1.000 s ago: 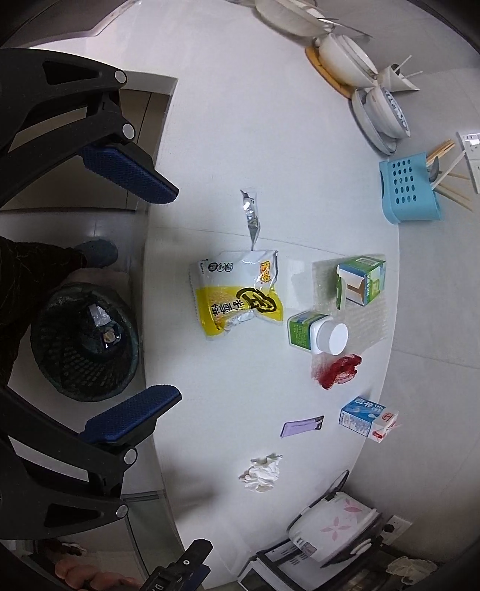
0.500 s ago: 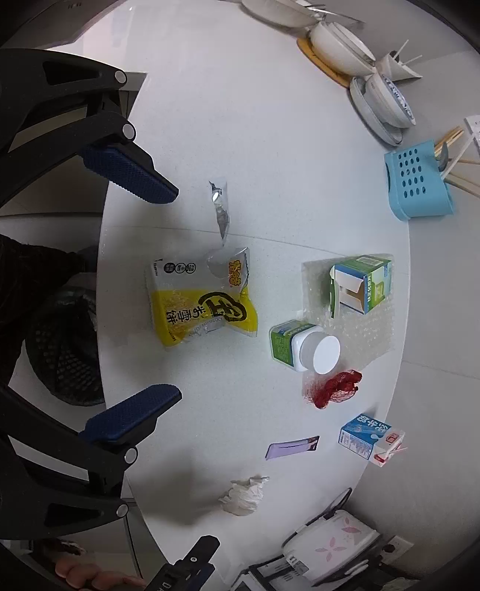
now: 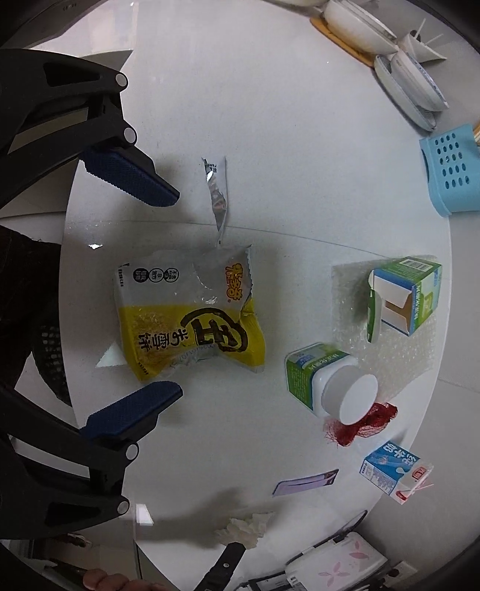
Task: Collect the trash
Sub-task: 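Grasp the yellow snack bag with the left tool while the right tool grasps the white tissue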
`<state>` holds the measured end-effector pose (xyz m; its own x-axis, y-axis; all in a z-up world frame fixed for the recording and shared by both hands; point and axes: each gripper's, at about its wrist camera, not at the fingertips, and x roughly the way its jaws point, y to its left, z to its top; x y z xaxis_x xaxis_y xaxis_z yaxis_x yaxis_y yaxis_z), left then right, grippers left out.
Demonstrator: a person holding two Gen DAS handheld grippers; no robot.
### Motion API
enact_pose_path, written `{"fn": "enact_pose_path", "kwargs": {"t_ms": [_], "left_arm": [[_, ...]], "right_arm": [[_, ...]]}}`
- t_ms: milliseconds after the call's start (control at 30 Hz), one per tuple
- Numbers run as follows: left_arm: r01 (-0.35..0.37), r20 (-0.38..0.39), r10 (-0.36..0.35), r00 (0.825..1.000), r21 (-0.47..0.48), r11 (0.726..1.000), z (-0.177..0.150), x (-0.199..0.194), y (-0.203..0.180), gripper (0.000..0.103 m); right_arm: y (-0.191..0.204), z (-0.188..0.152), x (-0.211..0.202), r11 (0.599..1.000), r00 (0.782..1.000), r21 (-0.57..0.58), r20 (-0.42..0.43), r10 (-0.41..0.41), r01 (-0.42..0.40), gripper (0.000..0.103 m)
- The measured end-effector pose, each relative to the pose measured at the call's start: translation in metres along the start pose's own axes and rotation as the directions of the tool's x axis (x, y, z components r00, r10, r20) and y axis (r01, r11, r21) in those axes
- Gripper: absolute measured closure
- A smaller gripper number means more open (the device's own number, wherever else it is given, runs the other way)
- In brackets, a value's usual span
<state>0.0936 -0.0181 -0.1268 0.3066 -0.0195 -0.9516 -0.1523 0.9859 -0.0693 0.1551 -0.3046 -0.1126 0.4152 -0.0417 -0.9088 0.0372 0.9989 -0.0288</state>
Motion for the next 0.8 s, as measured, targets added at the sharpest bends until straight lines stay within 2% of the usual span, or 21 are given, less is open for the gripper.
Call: {"fn": "enact_pose_path", "kwargs": {"t_ms": [267,467,567,733,767,800], "left_arm": [[-0.012,-0.051,0.012,0.999,-0.013,1.0,0.008,0.02,0.004,0.012],[-0.02,-0.081,0.02,0.997,0.001,1.0,0.013,0.027,-0.002,0.022],[-0.018,-0.087,0.019,0.996,0.01,1.0,0.017,0.025,-0.007,0.034],[0.016,-0.118,-0.017,0.993,-0.005,1.0,0.02,0.022,-0.009,0.055],[0.02,-0.114,-0.02,0.993,-0.001,1.0,0.022,0.021,-0.013,0.058],[0.021,-0.106,-0.02,0.994,0.005,1.0,0.023,0.02,-0.014,0.065]], "right_arm": [[0.006,0.021,0.022,0.999,0.999,0.03,-0.048,0.013,-0.012,0.023],[0.007,0.028,0.035,0.999,0.996,0.043,-0.088,0.006,-0.003,0.035],[0.007,0.027,0.04,0.999,0.994,0.05,-0.107,0.005,0.0,0.045],[0.006,0.026,0.046,0.998,0.991,0.056,-0.132,0.001,0.006,0.07],[0.006,0.026,0.047,0.998,0.99,0.054,-0.138,-0.003,0.01,0.079],[0.006,0.026,0.047,0.999,0.991,0.051,-0.131,-0.009,0.016,0.084]]}}
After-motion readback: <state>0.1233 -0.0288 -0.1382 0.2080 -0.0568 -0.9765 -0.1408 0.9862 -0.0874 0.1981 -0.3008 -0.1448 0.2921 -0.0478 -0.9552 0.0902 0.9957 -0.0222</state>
